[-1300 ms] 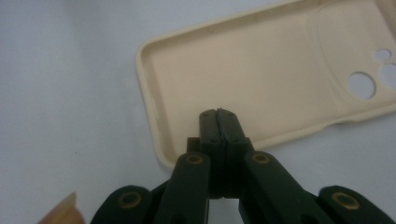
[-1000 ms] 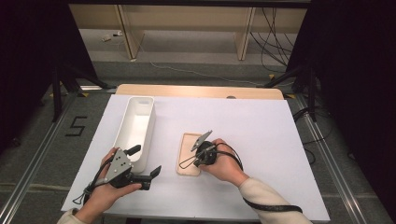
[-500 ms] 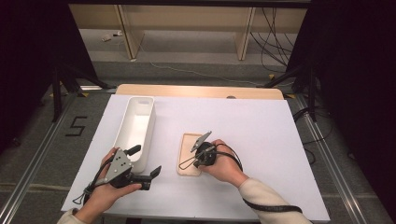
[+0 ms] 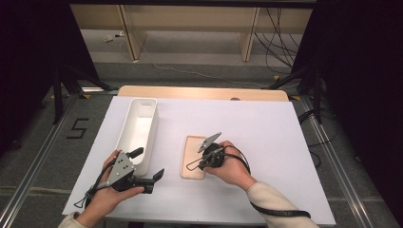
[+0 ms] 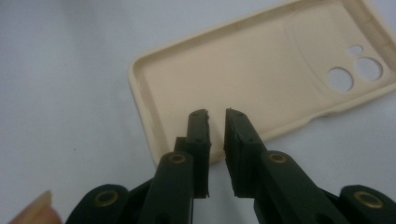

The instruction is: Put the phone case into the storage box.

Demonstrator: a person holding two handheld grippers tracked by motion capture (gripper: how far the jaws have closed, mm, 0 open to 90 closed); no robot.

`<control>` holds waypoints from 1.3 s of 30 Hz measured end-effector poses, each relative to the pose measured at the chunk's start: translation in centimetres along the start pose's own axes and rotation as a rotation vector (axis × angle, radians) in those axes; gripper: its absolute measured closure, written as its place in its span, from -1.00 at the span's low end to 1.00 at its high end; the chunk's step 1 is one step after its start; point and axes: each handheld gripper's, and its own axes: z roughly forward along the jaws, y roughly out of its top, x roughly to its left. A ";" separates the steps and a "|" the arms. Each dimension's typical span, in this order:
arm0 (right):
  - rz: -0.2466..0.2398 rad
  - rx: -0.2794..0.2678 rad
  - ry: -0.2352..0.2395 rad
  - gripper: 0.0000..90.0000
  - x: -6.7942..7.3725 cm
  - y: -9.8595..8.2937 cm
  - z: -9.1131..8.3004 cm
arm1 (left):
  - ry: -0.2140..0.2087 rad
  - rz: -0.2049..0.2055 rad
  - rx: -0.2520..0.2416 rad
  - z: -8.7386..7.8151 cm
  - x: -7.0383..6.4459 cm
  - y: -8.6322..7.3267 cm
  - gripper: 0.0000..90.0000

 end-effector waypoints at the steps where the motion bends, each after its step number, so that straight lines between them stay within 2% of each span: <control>1: 0.002 -0.010 0.000 0.77 0.0 0.0 0.0 | -0.001 0.001 0.000 0.0 0.0 0.0 -0.95; 4: -0.006 -0.038 0.010 0.69 0.0 0.1 -0.2 | 0.000 0.000 -0.002 0.0 0.0 0.0 -0.95; 7: 0.008 -0.069 0.002 0.58 0.2 0.2 -0.4 | 0.000 -0.003 -0.001 0.0 0.0 0.0 -0.95; 14: 0.000 -0.170 -0.001 0.13 0.4 0.1 -1.6 | 0.006 -0.007 -0.002 0.0 0.1 0.0 -0.96; 15: 0.011 -0.184 -0.003 0.07 0.5 0.1 -1.8 | 0.006 -0.007 -0.002 0.1 0.1 0.1 -0.96; 16: 0.009 -0.202 -0.005 0.06 0.6 0.1 -2.0 | 0.006 -0.007 -0.002 0.1 0.1 0.1 -0.96; 22: 0.006 -0.248 0.002 -0.24 0.8 -0.1 -2.8 | 0.005 -0.003 -0.002 0.1 0.1 0.1 -0.97; 29: 0.018 -0.322 0.007 -0.34 1.3 -0.6 -3.6 | 0.013 -0.003 -0.001 0.1 0.1 0.1 -0.97; 39: 0.031 -0.352 -0.002 -0.36 1.2 -1.2 -4.6 | 0.006 0.000 0.000 0.2 0.0 0.1 -0.97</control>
